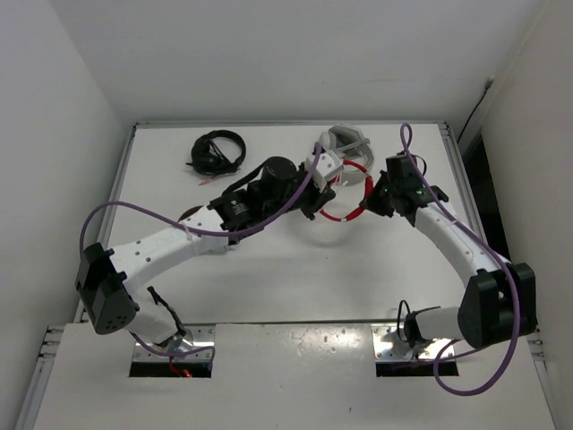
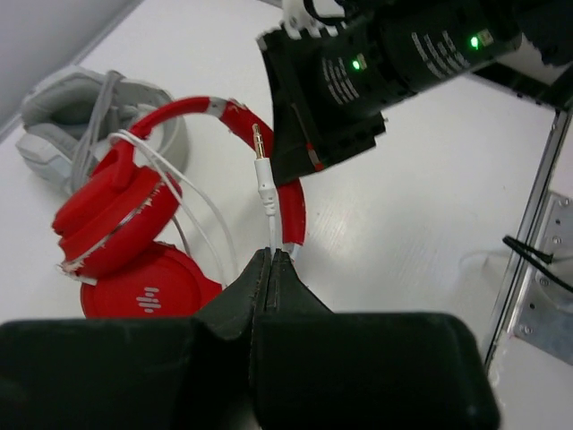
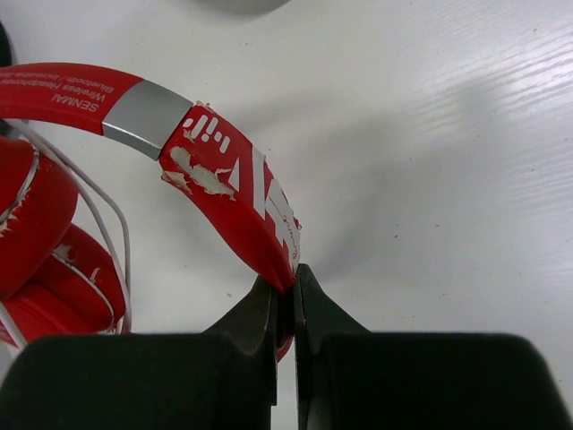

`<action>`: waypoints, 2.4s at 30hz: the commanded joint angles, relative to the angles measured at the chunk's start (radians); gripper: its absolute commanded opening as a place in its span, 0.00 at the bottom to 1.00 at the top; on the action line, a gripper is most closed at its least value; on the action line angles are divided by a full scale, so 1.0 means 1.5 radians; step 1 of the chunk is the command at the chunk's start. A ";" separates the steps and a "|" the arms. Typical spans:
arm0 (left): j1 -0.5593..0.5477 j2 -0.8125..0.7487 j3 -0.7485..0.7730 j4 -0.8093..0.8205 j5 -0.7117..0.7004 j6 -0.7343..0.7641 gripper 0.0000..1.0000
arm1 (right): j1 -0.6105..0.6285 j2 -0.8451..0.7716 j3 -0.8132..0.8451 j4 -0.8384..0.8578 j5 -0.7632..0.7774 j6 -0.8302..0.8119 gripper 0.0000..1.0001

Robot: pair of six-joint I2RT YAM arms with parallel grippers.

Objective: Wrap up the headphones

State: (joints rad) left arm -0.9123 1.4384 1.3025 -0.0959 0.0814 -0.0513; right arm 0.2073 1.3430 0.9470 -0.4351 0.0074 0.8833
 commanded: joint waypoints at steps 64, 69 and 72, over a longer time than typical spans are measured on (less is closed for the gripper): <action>0.033 0.405 0.031 0.011 -0.173 -0.164 0.00 | 0.098 0.079 -0.085 0.012 -0.028 -0.010 0.45; 0.021 0.405 0.031 0.011 -0.188 -0.156 0.00 | 0.080 0.052 -0.091 -0.001 -0.028 -0.003 0.70; 0.014 0.405 0.031 0.011 -0.188 -0.143 0.04 | 0.057 0.036 -0.077 -0.009 -0.028 -0.011 0.74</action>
State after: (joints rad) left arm -0.8825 2.0476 1.3396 -0.0956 -0.1631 -0.2821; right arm 0.3202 1.4536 0.8066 -0.4538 -0.0322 0.8639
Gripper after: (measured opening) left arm 0.029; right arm 0.733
